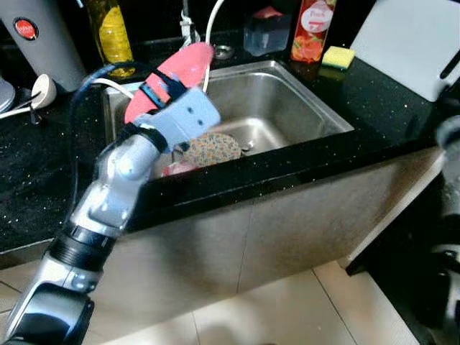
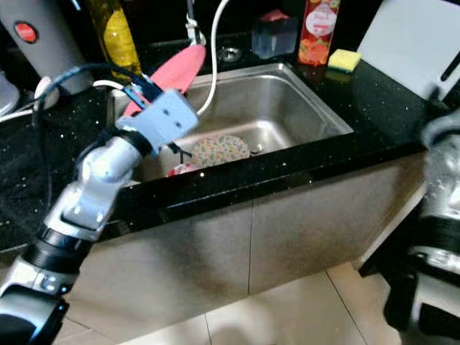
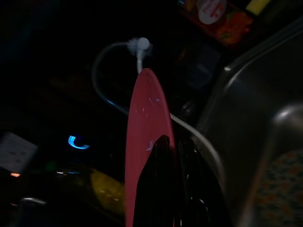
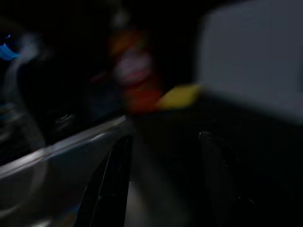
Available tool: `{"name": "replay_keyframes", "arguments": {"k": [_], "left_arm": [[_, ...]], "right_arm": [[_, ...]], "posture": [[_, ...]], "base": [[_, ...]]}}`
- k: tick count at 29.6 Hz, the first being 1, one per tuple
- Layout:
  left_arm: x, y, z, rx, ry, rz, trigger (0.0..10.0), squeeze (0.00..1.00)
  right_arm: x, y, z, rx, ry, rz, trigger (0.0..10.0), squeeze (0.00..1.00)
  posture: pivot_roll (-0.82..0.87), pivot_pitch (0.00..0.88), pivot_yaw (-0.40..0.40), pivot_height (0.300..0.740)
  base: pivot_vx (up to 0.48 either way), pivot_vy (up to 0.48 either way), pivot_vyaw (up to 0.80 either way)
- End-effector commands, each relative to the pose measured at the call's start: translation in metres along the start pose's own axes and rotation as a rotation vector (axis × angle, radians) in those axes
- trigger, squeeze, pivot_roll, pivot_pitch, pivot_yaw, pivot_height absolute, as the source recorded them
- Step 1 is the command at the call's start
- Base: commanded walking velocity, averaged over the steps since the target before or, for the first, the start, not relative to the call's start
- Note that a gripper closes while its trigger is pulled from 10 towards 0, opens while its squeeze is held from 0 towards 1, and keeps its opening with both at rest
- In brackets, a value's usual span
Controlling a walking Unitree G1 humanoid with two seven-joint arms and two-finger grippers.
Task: Kitchen organization
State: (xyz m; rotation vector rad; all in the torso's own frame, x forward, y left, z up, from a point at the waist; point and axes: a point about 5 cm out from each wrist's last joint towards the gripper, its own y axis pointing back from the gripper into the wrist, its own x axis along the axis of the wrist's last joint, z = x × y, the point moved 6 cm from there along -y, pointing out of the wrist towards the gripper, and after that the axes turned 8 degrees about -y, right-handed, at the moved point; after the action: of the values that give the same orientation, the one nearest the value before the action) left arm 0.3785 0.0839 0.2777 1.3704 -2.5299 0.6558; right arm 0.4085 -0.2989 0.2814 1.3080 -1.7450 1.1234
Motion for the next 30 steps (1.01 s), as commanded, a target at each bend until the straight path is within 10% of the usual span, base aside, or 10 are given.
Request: {"name": "replay_keyframes", "arguments": {"k": [1,6,10,13,23,30], "left_arm": [[0.007,0.004,-0.005,0.024,-0.099,0.049,10.0,0.00],[0.018,0.009,-0.011,0.068,-0.176,0.115,10.0,0.00],[0.017,0.009,-0.012,0.070,-0.180,0.117,10.0,0.00],[0.013,0.016,-0.009,0.060,-0.187,0.110,10.0,0.00],[0.006,0.023,-0.008,0.066,-0.199,0.085,10.0,0.00],[-0.010,0.030,0.001,0.052,-0.157,0.010,10.0,0.00]], "right_arm": [[-0.019,0.002,-0.027,0.099,-0.065,-0.083,10.0,0.00],[-0.057,0.010,-0.106,0.323,-0.225,-0.204,10.0,0.00],[-0.060,0.011,-0.113,0.337,-0.242,-0.212,10.0,0.00],[-0.069,0.016,-0.149,0.412,-0.264,-0.220,10.0,0.00],[-0.090,0.025,-0.184,0.457,-0.327,-0.282,10.0,0.00],[-0.107,0.026,-0.201,0.466,-0.192,-0.312,10.0,0.00]], "posture": [[0.00,0.000,0.009,0.740],[0.02,0.000,0.012,0.740],[0.02,0.000,0.012,0.740],[0.03,0.000,0.023,0.740],[0.08,0.000,0.018,0.740],[0.10,0.000,0.004,0.740]], "base": [[0.000,0.000,0.00],[0.000,0.000,0.00],[0.000,0.000,0.00],[0.000,0.000,0.00],[0.000,0.000,0.00],[0.000,0.000,0.00]]}}
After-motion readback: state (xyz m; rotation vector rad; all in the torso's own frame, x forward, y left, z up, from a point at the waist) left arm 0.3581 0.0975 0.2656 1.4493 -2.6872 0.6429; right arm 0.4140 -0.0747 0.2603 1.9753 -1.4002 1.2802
